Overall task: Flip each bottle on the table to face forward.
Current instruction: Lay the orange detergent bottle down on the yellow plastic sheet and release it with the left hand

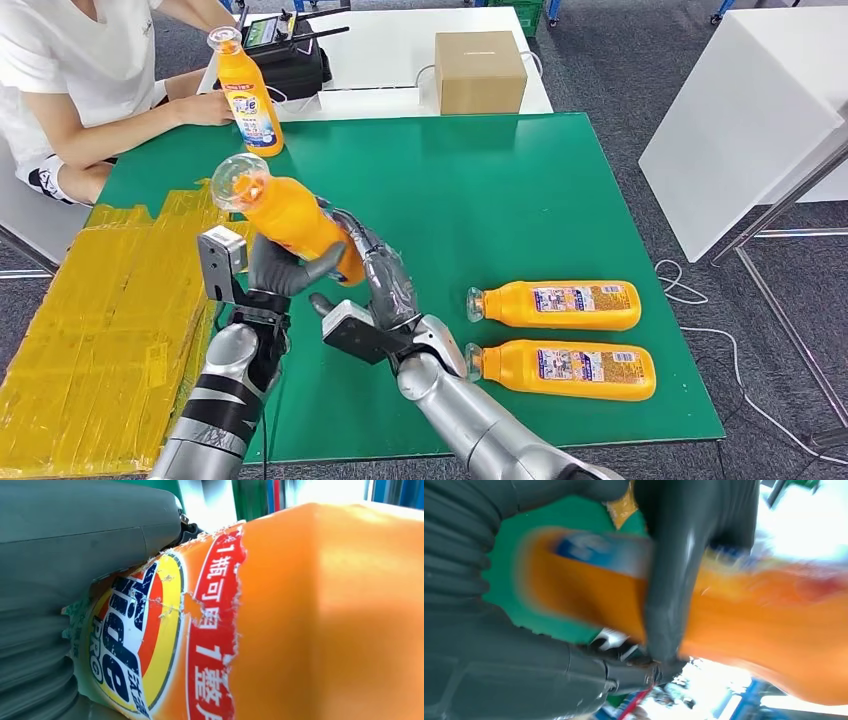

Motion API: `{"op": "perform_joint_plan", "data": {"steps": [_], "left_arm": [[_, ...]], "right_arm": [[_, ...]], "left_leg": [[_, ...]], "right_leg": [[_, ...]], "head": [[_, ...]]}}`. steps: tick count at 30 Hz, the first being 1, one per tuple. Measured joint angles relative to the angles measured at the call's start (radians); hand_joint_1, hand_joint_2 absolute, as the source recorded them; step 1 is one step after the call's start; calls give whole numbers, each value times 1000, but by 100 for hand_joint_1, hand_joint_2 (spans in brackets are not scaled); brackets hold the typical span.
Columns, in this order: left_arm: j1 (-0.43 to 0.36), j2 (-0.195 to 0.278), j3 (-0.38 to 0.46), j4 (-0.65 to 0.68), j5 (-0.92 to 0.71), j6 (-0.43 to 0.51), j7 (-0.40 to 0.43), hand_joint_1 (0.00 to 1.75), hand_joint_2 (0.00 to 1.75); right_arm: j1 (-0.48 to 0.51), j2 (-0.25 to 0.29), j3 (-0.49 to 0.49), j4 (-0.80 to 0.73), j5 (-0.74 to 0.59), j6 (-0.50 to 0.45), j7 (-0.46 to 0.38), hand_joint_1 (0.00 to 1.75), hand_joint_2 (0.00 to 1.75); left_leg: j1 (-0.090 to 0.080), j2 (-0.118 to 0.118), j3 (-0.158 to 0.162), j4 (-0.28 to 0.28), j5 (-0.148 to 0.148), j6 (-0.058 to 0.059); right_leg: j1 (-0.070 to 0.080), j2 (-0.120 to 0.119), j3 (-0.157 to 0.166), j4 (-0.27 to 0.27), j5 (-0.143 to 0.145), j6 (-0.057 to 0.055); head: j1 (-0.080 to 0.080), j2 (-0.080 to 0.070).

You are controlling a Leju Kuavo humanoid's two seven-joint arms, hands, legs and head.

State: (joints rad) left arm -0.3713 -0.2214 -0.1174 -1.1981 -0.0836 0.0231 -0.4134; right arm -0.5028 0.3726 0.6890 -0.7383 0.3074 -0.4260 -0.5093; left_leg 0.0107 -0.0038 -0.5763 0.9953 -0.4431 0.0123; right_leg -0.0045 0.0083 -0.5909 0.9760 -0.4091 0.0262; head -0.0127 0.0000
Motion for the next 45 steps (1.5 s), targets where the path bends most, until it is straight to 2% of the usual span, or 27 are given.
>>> {"op": "perform_joint_plan", "data": {"steps": [2,6,12,15,17,19,21,24,26,29,31,34,36,40,44,45], "left_arm": [[-8,4,39,-19,-90,100,2,175,175],[-21,14,124,-42,-222,221,4,175,175],[-39,25,242,-47,-325,348,-10,175,175],[-47,29,288,-47,-380,401,-21,175,175],[-53,35,307,-46,-457,471,-24,175,175],[-60,45,319,-43,-617,564,-6,175,175],[-68,61,338,-38,-906,640,37,175,175],[-80,89,376,-19,-1358,669,118,175,175],[-84,107,390,1,-1479,670,147,175,175],[-86,120,398,18,-1450,671,167,175,175],[-92,140,390,44,-1453,672,234,175,175],[-109,217,310,138,-1482,674,429,175,175],[-119,276,241,215,-1484,674,524,175,175],[-117,359,169,343,-1486,674,561,175,175],[-109,401,157,421,-1476,674,542,175,175],[-107,408,164,440,-1475,674,531,175,175]], "right_arm": [[54,0,-47,-83,92,45,3,0,175],[154,-2,-138,-276,190,124,8,0,175],[243,-20,-202,-507,225,145,10,0,175],[270,-23,-217,-569,228,147,11,0,175],[281,-24,-225,-597,228,144,11,0,175],[294,-26,-230,-625,228,132,7,0,175],[311,-31,-232,-658,226,109,-4,0,175],[335,-43,-233,-711,216,71,-17,0,175],[344,-51,-235,-738,213,61,-19,0,175],[353,-59,-238,-761,210,58,-19,0,175],[356,-66,-240,-777,205,56,-19,0,175],[355,-90,-244,-816,184,72,3,0,175],[352,-115,-252,-846,144,119,33,0,175],[343,-164,-280,-881,31,221,55,0,175],[343,-193,-310,-899,-32,255,49,0,0],[345,-199,-320,-904,-48,261,45,0,0]], "left_leg": [[0,0,0,0,0,0],[0,-2,-1,0,0,0],[0,-1,0,0,0,0],[0,-1,-1,0,0,0],[0,-1,-1,0,0,0],[0,-1,0,0,0,0],[0,-1,0,0,0,0],[0,0,0,0,0,0],[0,0,0,0,0,0],[0,1,0,0,0,0],[0,0,0,0,0,0],[0,1,0,0,0,0],[0,1,0,0,0,0],[0,1,0,0,0,0],[0,0,0,0,0,0],[0,0,-1,0,0,0]], "right_leg": [[0,0,0,0,0,0],[0,-2,0,0,0,0],[0,-1,0,0,0,0],[0,-2,0,0,0,0],[0,-1,0,0,0,0],[0,-1,0,0,0,0],[0,-1,0,0,0,0],[0,-1,0,0,0,0],[0,0,-1,0,0,0],[0,0,-1,0,0,0],[0,0,-1,0,0,0],[0,1,-1,0,0,0],[0,1,0,0,0,0],[0,1,-1,0,0,0],[0,0,-1,0,0,0],[0,0,0,0,0,0]], "head": [[0,0],[0,0],[0,0],[0,0],[0,0],[0,0],[0,0],[0,0],[0,0],[0,0],[0,0],[0,0],[0,0],[0,0],[0,0],[0,0]]}}
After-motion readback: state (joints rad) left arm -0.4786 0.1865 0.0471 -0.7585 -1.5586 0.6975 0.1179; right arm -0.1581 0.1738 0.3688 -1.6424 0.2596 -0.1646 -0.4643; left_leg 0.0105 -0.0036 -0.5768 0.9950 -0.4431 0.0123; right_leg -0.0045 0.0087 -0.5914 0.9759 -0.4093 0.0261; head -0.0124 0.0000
